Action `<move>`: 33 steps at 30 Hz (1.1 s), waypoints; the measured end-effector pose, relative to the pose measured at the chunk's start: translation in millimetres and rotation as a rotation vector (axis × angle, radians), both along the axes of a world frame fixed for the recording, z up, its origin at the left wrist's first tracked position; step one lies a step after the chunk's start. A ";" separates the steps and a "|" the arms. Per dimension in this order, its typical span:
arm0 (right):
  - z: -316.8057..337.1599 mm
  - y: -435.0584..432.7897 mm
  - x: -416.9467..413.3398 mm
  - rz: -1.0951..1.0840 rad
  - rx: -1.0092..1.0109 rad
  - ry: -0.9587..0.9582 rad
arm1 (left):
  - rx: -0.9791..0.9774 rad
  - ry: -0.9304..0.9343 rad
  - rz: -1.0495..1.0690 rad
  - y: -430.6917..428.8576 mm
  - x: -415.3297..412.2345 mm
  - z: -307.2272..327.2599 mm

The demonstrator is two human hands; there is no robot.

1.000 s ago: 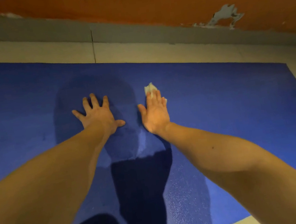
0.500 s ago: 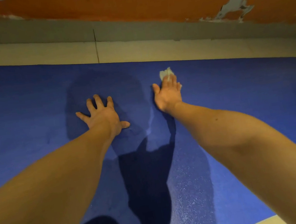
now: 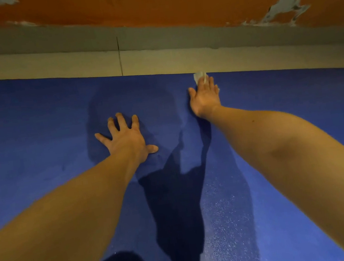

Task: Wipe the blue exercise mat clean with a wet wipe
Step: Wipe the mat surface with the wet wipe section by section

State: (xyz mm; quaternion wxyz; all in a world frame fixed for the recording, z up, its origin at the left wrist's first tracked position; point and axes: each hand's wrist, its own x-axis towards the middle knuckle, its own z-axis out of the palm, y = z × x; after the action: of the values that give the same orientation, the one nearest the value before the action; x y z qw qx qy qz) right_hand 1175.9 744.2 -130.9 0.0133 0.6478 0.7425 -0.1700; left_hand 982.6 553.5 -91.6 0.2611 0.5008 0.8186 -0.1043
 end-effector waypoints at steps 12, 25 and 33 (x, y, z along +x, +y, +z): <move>6.8 -18.1 -73.4 0.337 0.007 0.167 | 0.019 -0.002 0.002 -1.8 0.6 0.3; 10.7 -42.1 -87.0 0.168 0.033 0.144 | -0.002 -0.009 0.005 -0.6 1.1 0.9; 2.9 -40.8 -49.0 0.263 0.039 0.200 | 0.014 -0.034 0.009 -3.4 -1.2 -1.4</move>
State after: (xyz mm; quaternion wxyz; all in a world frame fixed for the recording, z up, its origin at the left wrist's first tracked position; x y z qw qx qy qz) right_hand 1127.0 703.4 -128.0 -0.0511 0.5250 0.8217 -0.2157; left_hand 981.3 550.1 -93.0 0.2718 0.5006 0.8171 -0.0889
